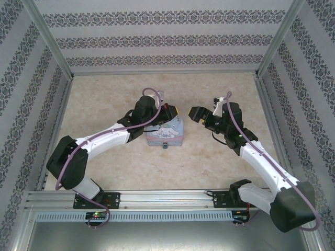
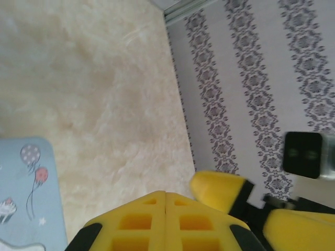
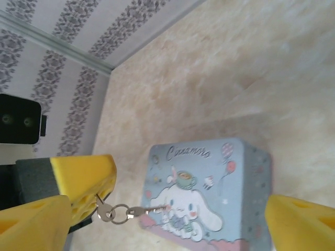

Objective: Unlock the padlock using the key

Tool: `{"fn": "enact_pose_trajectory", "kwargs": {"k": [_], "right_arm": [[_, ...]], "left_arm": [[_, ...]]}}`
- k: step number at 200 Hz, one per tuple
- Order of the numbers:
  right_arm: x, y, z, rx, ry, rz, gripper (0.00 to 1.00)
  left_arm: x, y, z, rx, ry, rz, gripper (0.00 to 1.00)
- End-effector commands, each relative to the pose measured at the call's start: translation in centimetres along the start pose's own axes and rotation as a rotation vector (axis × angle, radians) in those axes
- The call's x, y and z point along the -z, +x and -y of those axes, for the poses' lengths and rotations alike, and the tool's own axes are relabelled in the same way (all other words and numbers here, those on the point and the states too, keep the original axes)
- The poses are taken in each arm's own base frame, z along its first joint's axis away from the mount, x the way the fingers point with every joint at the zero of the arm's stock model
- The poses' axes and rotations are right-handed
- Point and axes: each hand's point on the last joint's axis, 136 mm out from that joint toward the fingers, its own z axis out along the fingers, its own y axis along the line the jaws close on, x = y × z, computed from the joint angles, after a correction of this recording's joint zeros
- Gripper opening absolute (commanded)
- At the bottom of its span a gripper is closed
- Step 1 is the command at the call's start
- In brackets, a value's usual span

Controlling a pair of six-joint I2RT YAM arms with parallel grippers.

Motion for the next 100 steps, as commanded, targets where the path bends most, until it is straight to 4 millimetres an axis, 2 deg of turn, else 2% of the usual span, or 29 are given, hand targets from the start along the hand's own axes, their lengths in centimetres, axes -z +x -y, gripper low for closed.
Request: {"fn": "enact_pose_trajectory", "kwargs": {"k": [1,49,100], "right_arm": [[-0.3,-0.3,-3.2,-0.13,-0.181,-0.028,0.88],[-1.1,-0.6,-2.8,-0.312,-0.264,0.004,0.71],[-1.5,-0.4,-3.5,-0.345,-0.307,0.003,0.55]], "left_arm": [[1.0,-2.8,2.3,-0.088,0.115,0.142,0.0],[1.6,-4.0,2.5,-0.019,0.194,0.254,0.0],[1.5,-4.3,2.8,-0.001,0.22,0.266,0.0]]}}
